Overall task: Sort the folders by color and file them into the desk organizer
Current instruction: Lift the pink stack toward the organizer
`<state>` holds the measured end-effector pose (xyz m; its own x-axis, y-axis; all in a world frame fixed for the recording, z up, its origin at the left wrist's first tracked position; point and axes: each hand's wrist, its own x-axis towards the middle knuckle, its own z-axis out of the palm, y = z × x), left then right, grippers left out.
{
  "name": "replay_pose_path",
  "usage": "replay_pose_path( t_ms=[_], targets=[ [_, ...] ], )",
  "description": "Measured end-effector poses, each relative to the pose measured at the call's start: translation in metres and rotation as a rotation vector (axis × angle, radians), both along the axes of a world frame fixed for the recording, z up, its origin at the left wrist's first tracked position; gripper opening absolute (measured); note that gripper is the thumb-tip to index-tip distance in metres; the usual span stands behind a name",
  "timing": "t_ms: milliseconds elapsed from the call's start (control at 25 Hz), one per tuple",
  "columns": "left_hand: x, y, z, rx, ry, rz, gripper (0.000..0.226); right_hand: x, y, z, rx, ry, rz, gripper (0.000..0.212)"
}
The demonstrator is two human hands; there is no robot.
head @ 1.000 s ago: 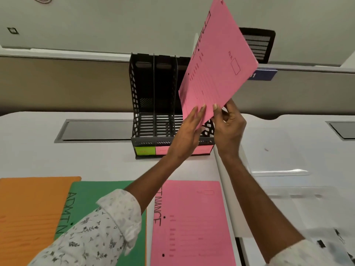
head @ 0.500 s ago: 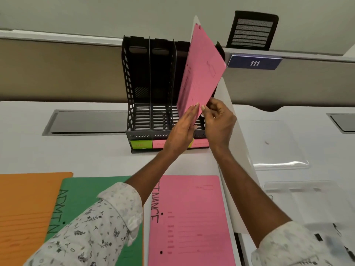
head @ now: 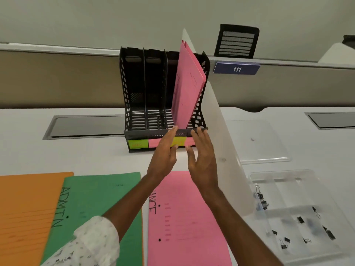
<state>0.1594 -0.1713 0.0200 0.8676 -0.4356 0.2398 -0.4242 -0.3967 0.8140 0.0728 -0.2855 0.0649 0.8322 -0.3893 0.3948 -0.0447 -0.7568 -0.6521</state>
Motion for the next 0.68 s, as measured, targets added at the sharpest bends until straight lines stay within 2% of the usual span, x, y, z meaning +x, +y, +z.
replay_pose_path(
  t_ms=[160, 280, 440, 560, 680],
  targets=[
    [-0.111, 0.068, -0.046, 0.057, 0.229, 0.153, 0.057, -0.104, 0.020, -0.070, -0.049, 0.366, 0.130, 0.062],
    [-0.193, 0.111, -0.071, 0.034, 0.445, 0.235, 0.063, -0.186, 0.017, -0.119, -0.047, 0.560, 0.097, 0.067],
    [-0.255, 0.123, -0.072, -0.097, 0.766, 0.290, 0.070, -0.246, 0.013, -0.138, -0.010, 0.603, 0.050, 0.075],
    [-0.254, 0.122, -0.063, -0.161, 0.838, 0.376, 0.066, -0.249, 0.017, -0.135, 0.028, 0.612, 0.047, 0.075],
    [-0.237, 0.131, -0.050, -0.224, 0.866, 0.298, 0.050, -0.243, 0.017, -0.125, 0.086, 0.596, 0.033, 0.070]
  ],
)
